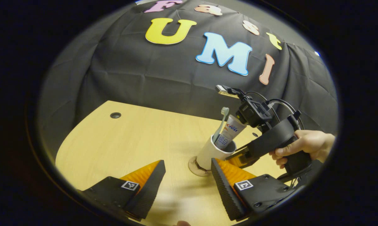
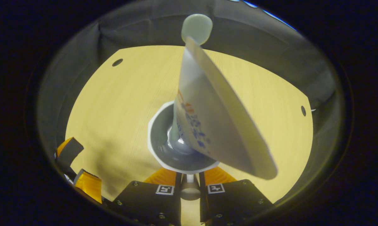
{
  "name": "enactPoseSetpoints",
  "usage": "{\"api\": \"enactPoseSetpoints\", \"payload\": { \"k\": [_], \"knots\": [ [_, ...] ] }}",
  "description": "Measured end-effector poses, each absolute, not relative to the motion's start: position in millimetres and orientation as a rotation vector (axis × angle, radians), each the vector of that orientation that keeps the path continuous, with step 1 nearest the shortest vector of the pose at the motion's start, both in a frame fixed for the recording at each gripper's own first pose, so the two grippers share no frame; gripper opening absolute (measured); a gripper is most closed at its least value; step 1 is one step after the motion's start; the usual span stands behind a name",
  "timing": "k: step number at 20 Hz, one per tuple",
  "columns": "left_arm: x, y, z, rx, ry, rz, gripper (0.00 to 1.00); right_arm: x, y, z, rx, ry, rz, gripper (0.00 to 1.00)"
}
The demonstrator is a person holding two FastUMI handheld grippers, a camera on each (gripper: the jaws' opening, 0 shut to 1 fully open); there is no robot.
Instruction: Put the toothbrush and toothpaste on the desktop into the cup, then pick up the cup and place it on the coaster on the desktop.
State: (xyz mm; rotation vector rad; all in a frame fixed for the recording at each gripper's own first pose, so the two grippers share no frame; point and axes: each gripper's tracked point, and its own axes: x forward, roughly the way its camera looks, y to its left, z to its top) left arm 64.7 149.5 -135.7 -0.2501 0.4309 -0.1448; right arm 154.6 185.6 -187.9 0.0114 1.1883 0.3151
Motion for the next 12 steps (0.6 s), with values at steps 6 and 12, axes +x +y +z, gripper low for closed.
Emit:
{"api": "enactPoseSetpoints", "payload": {
  "k": [6, 12],
  "knots": [
    [64, 155, -141, -0.258, 0.435, -0.139, 0.95, 156, 190, -198, -0.010, 1.217, 0.327, 0.24],
    [65, 155, -144, -0.259, 0.442, -0.133, 0.95, 155, 193, -199, -0.034, 1.228, 0.336, 0.24]
  ]
}}
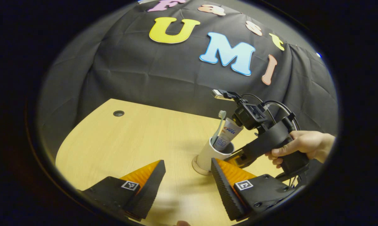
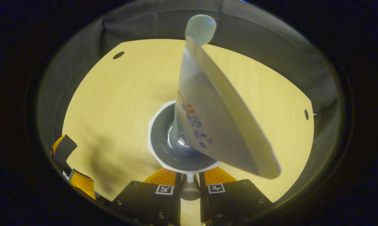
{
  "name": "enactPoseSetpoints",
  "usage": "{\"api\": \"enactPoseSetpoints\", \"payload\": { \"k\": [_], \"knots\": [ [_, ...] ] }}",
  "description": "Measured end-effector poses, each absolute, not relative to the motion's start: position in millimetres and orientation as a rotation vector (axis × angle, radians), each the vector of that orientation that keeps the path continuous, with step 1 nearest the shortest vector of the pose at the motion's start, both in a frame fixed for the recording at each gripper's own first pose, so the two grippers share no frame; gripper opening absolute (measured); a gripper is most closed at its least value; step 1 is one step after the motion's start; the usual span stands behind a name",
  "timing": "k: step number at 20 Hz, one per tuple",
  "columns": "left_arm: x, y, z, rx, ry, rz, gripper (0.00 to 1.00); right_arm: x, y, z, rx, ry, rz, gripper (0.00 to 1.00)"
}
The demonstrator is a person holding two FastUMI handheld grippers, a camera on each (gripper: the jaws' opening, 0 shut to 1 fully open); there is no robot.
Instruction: Put the toothbrush and toothpaste on the desktop into the cup, then pick up the cup and place it on the coaster on the desktop.
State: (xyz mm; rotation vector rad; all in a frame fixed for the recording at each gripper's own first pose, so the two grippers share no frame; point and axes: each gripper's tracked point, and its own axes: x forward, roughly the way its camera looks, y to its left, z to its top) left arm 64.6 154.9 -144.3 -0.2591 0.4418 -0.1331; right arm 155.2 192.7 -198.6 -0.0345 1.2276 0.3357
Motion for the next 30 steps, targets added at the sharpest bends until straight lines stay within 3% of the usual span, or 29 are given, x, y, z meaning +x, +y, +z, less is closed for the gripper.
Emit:
{"api": "enactPoseSetpoints", "payload": {
  "k": [5, 9, 14, 30],
  "knots": [
    [63, 152, -143, -0.251, 0.439, -0.133, 0.95, 159, 188, -193, -0.030, 1.215, 0.342, 0.29],
    [63, 146, -138, -0.240, 0.428, -0.132, 0.95, 159, 185, -164, 0.015, 1.137, 0.353, 0.53],
    [64, 122, -119, -0.220, 0.394, -0.127, 0.95, 149, 161, -110, 0.099, 0.987, 0.337, 0.66],
    [36, -12, -9, -0.145, 0.160, -0.152, 0.95, 69, -4, -4, 0.144, 0.321, 0.106, 0.66]
  ]
}}
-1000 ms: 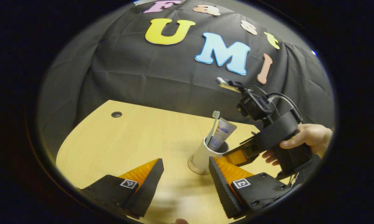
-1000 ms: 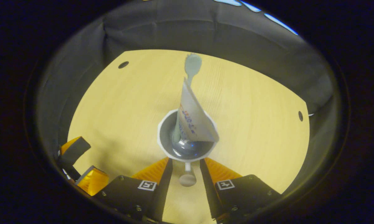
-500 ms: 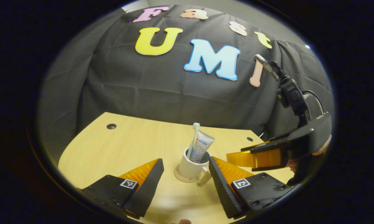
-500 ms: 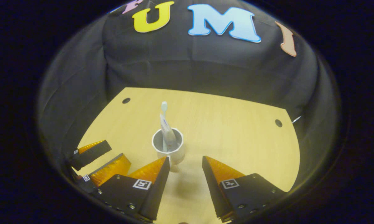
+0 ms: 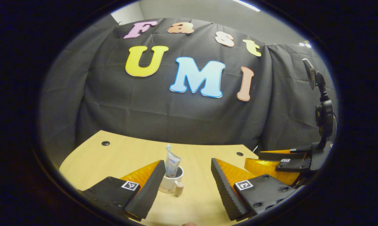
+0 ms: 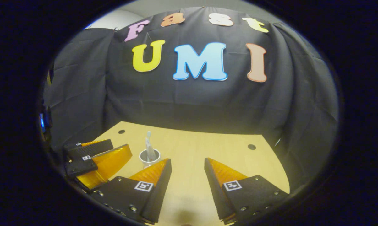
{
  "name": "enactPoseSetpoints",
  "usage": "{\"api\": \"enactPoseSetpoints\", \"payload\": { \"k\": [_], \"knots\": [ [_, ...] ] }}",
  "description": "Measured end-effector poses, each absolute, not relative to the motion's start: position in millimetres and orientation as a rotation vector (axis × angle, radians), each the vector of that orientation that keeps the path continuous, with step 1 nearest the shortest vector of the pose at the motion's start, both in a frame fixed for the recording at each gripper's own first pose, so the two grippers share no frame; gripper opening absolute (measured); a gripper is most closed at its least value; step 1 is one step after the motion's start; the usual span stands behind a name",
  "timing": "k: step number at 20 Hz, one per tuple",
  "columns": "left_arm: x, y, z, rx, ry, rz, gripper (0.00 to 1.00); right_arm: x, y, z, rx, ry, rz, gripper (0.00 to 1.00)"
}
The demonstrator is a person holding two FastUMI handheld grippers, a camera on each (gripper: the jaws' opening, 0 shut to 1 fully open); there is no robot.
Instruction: Put the toothbrush and toothpaste on the desktop into the cup, then pick up the cup and place it on the coaster on the desktop.
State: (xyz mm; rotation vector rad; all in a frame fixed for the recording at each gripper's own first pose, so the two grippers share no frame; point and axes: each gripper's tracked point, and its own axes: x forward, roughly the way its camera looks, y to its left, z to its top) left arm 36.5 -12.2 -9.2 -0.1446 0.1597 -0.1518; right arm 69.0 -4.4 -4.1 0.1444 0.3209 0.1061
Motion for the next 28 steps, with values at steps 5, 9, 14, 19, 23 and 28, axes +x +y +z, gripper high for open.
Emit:
{"api": "enactPoseSetpoints", "payload": {
  "k": [5, 9, 14, 19, 23, 28],
  "knots": [
    [14, -33, 22, -0.126, 0.060, -0.124, 0.95, 42, -27, 21, 0.144, 0.144, 0.070, 0.66],
    [3, -42, 42, -0.080, 0.027, -0.079, 0.95, 19, -33, 27, 0.112, 0.045, 0.079, 0.67],
    [-17, -47, 45, -0.066, 0.006, -0.060, 0.94, 15, -33, 40, 0.106, -0.025, 0.091, 0.67],
    [-21, -50, 43, -0.076, 0.005, -0.069, 0.95, 11, -33, 38, 0.014, -0.059, 0.068, 0.67],
    [-16, -52, 44, -0.073, -0.001, -0.082, 0.95, 11, -42, 44, -0.034, -0.095, 0.030, 0.66],
    [-10, -50, 42, -0.064, -0.001, -0.089, 0.94, 10, -41, 45, 0.042, -0.117, 0.022, 0.94]
  ]
}}
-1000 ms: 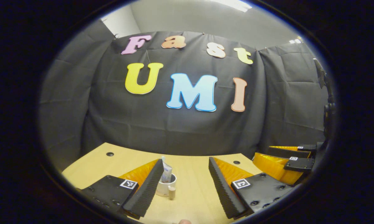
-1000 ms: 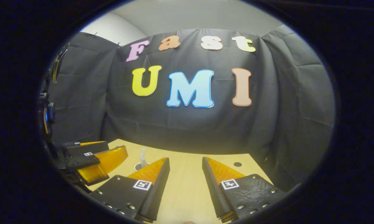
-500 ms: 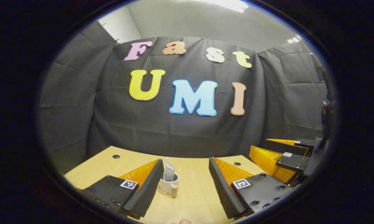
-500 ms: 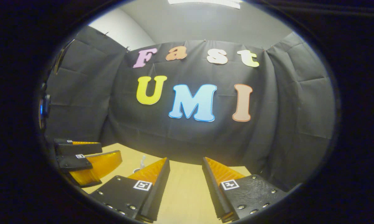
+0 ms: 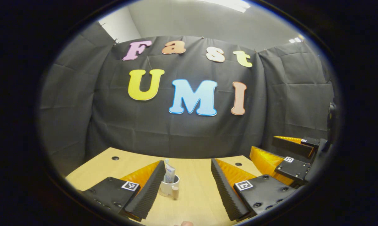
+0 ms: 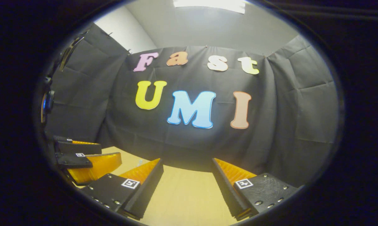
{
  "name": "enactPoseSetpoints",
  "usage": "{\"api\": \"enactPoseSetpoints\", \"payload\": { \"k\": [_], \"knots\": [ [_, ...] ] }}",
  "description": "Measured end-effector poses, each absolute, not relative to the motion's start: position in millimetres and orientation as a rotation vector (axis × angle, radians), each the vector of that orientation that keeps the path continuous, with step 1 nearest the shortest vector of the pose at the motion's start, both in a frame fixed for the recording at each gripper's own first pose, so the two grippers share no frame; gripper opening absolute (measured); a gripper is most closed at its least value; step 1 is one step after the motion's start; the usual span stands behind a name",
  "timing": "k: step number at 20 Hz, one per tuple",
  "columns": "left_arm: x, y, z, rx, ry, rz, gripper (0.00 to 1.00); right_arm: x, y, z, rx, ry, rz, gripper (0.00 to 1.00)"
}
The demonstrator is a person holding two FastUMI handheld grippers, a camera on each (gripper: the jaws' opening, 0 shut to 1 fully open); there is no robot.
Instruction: Put the toothbrush and toothpaste on the desktop into the cup, then pick up the cup and place it on the coaster on the desktop.
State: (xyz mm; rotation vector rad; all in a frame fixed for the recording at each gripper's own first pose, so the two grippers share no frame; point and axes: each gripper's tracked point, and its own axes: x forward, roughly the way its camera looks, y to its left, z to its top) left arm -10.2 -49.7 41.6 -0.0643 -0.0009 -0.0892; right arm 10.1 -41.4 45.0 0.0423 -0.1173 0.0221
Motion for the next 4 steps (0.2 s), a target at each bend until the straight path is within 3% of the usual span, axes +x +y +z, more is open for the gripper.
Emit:
{"api": "enactPoseSetpoints", "payload": {
  "k": [4],
  "knots": [
    [-4.4, -46.5, 40.9, -0.054, 0.003, -0.092, 0.95, 12.6, -40.2, 52.6, 0.061, -0.143, 0.023, 0.98]
  ]
}}
